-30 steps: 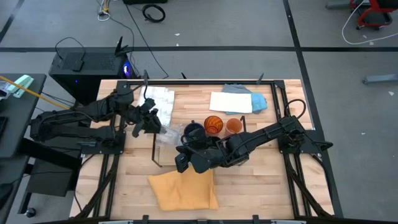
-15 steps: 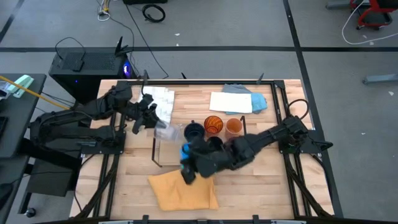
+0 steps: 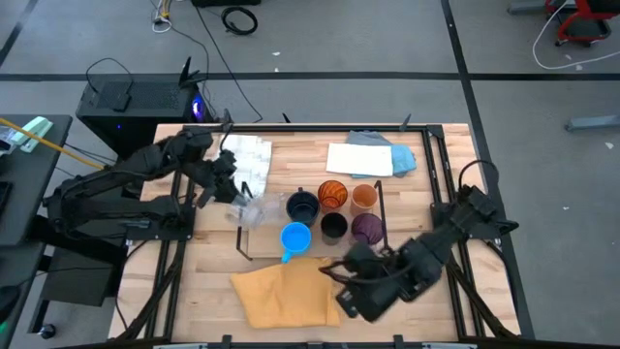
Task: Stack small to large cups/mugs on shelf
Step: Put the transparent cup on the shelf aligned with the other transparent cup
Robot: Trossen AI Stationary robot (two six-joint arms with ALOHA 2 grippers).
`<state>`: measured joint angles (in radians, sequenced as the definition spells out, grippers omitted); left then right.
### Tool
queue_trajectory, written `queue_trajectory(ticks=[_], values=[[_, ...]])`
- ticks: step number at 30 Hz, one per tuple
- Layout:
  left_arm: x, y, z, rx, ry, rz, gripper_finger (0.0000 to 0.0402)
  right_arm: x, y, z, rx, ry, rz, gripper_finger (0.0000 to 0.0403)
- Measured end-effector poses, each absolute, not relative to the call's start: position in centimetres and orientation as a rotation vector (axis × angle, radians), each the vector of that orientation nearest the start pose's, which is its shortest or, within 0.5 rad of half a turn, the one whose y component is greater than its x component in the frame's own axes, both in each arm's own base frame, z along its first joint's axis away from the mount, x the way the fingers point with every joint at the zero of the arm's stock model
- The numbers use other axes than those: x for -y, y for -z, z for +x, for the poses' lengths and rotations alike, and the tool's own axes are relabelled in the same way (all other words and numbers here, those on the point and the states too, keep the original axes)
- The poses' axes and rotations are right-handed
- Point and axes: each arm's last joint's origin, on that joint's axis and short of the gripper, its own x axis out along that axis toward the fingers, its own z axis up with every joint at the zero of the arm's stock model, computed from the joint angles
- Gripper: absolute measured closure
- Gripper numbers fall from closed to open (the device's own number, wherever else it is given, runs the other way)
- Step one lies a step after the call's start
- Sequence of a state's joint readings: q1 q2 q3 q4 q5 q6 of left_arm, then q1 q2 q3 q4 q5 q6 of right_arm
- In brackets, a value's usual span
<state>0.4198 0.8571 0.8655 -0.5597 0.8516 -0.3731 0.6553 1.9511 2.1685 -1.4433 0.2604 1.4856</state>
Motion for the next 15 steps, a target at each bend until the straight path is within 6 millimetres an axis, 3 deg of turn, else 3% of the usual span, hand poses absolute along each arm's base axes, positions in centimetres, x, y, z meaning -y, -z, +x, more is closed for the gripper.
queue_trajectory(ticks=[3,6,9,11,15], values=[[-4.9,-35.0,15.7,-0.559,0.264,-0.571,0.0394,-23.2,-36.5,28.8,-1.105,0.576,0.762,0.0245],[-5.1,-39.6,15.6,-0.575,0.167,-0.426,0.0396,-23.7,-35.8,28.0,-1.124,0.644,0.765,0.0245],[-4.8,-42.4,16.0,-0.657,0.095,-0.333,0.0396,-23.9,-35.1,27.7,-1.127,0.696,0.774,0.0245],[-4.3,-43.3,16.9,-0.726,0.059,-0.276,0.0394,-24.0,-34.3,27.6,-1.134,0.730,0.774,0.0246],[-2.5,-42.6,19.4,-0.916,0.081,-0.179,0.0394,-24.3,-33.1,27.3,-1.159,0.777,0.772,0.0247]])
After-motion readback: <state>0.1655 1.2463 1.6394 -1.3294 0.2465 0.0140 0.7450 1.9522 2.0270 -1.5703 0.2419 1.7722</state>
